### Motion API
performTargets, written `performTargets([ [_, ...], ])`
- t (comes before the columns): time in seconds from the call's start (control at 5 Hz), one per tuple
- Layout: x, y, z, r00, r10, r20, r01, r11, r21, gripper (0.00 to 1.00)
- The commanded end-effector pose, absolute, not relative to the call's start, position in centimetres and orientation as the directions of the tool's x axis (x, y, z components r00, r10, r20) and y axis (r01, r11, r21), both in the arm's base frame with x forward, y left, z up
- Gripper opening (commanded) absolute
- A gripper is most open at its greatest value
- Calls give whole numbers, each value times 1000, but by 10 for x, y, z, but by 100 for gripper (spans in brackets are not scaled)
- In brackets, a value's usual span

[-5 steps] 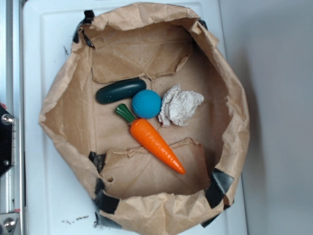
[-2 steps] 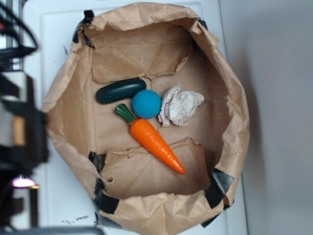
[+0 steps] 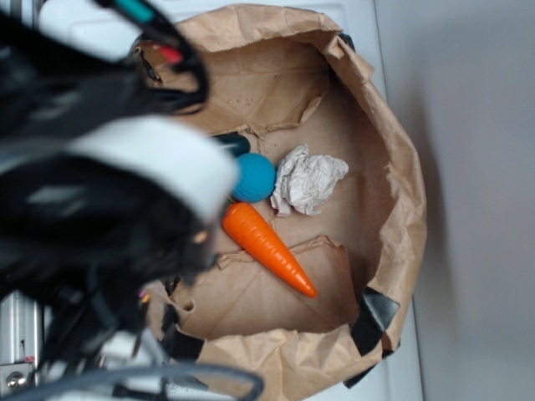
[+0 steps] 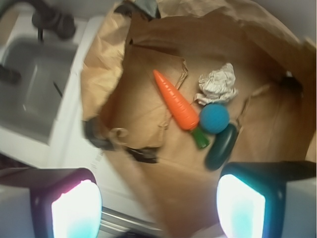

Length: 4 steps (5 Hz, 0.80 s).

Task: Grab the carrot.

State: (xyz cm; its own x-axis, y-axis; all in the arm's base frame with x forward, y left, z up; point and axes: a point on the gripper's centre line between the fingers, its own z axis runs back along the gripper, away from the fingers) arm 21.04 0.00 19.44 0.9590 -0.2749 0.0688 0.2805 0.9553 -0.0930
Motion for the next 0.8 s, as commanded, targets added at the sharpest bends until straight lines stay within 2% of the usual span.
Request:
performTargets([
  [0.0, 218, 2, 212, 950, -281, 137, 291, 954, -64, 100],
  [0.4, 218, 2, 212, 950, -281, 137, 291, 954, -64, 100],
  [0.6, 222, 0, 193, 940, -303, 155, 315, 947, -56, 100],
])
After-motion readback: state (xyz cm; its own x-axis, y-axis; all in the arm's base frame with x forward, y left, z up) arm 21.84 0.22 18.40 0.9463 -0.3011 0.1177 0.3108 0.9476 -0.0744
